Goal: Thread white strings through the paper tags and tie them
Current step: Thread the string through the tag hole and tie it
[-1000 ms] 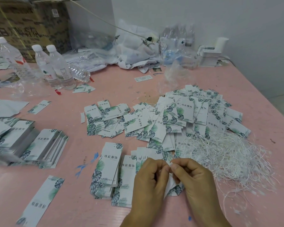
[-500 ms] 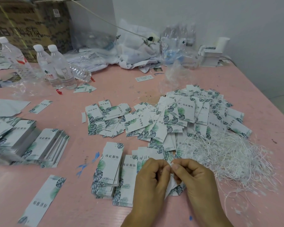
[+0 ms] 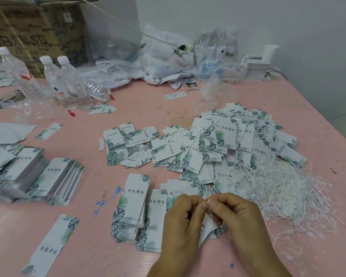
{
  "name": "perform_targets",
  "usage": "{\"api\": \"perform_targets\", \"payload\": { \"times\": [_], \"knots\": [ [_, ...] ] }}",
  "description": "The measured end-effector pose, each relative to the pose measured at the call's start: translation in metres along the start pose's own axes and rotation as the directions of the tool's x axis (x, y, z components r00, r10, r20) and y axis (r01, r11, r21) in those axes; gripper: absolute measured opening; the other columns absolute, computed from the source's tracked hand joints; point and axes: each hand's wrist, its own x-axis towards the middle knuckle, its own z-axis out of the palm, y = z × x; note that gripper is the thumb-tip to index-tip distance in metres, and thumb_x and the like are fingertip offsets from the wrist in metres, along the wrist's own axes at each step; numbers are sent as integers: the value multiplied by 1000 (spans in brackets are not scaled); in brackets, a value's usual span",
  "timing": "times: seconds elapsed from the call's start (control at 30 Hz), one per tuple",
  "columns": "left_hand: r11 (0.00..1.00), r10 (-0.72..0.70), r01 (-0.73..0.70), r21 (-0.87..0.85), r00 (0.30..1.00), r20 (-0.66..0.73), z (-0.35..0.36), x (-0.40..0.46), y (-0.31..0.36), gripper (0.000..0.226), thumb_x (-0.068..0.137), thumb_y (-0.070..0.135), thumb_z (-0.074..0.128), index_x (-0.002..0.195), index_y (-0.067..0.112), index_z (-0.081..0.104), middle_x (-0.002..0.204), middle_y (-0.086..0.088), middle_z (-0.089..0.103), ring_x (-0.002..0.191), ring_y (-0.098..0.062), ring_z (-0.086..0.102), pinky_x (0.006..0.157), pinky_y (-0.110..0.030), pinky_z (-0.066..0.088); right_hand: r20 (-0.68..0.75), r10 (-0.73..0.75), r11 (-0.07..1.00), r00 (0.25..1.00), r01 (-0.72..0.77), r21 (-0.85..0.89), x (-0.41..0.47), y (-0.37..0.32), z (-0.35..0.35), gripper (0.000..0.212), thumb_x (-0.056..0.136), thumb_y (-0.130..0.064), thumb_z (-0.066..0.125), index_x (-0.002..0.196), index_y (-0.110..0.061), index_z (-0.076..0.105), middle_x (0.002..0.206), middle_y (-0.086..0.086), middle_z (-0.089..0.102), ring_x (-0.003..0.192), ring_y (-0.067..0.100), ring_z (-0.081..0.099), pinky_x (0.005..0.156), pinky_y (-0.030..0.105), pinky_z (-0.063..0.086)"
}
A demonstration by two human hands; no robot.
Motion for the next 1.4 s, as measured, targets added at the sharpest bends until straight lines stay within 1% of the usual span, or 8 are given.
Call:
{"api": "perform_targets", "payload": {
  "times": [0.23, 0.47, 0.7, 0.8, 0.9, 1.03, 1.17, 1.4],
  "knots": [
    [999, 14, -15, 38, 1000, 22, 2, -2, -1, 10, 89, 41, 55, 82, 35, 58, 77, 15, 58, 73, -2, 56, 63, -8, 38, 33, 44, 998, 998, -46, 49, 3, 1, -4, 10, 82, -8, 72, 75, -13, 76, 60, 19, 62, 54, 16, 53, 54, 22, 46],
    [997, 8, -10, 77, 1000, 22, 2, -2, -5, 12, 91, 42, 52, 85, 35, 58, 78, 17, 58, 73, 1, 56, 63, -8, 38, 23, -38, 998, 999, 39, -40, -1, 0, -1, 24, 84, -2, 69, 76, -23, 79, 63, -2, 72, 57, 4, 63, 57, 12, 47],
    [982, -129, 128, -142, 992, 4, -1, 3, -3, 12, 83, 40, 59, 73, 36, 63, 64, 9, 59, 58, -1, 50, 55, -15, 39, 34, -91, 993, 995, 93, -77, -2, -1, 0, 33, 86, 1, 66, 85, -30, 79, 81, -3, 76, 75, 7, 71, 66, 12, 51],
    [856, -282, 293, -426, 955, 90, -7, 7, -5, 24, 81, 45, 65, 72, 23, 67, 59, 2, 60, 57, -9, 51, 54, -20, 42, -61, -79, 997, 995, 80, 4, 3, 2, -3, 39, 90, 3, 58, 98, -31, 76, 93, -4, 75, 88, 5, 69, 73, 11, 50],
    [622, -377, 407, -669, 904, 199, -10, 14, -4, 33, 69, 48, 80, 68, 18, 67, 61, -2, 58, 58, -12, 51, 56, -22, 44, -36, -16, 998, 999, 19, 68, 8, 8, -5, 44, 90, 12, 50, 108, -23, 70, 105, -3, 73, 102, 10, 66, 87, 24, 52],
    [287, -277, 354, -890, 920, 277, -14, 25, 3, 29, 69, 35, 86, 63, 16, 64, 58, 1, 54, 58, -12, 53, 65, -22, 52, 230, 61, 989, 971, -90, 117, 4, 10, 0, 42, 86, -2, 62, 125, -18, 59, 119, -4, 70, 115, 12, 63, 92, 20, 50],
    [-27, -278, 363, -931, 892, 356, -21, 29, 7, 29, 66, 23, 90, 66, 16, 62, 61, 2, 49, 61, -14, 53, 66, -27, 52, 459, 65, 980, 886, -143, 137, -1, 9, 11, 54, 81, -6, 65, 133, -12, 51, 122, 4, 68, 115, 19, 63, 90, 27, 51],
    [-89, -285, 349, -933, 888, 360, -32, 37, 3, 27, 66, 20, 90, 71, 15, 65, 67, 2, 53, 69, -15, 59, 65, -26, 55, 452, 120, 979, 884, -181, 92, -5, 11, 16, 24, 73, -5, 68, 97, 1, 67, 82, 17, 67, 77, 20, 60, 74, 25, 49]
  ]
}}
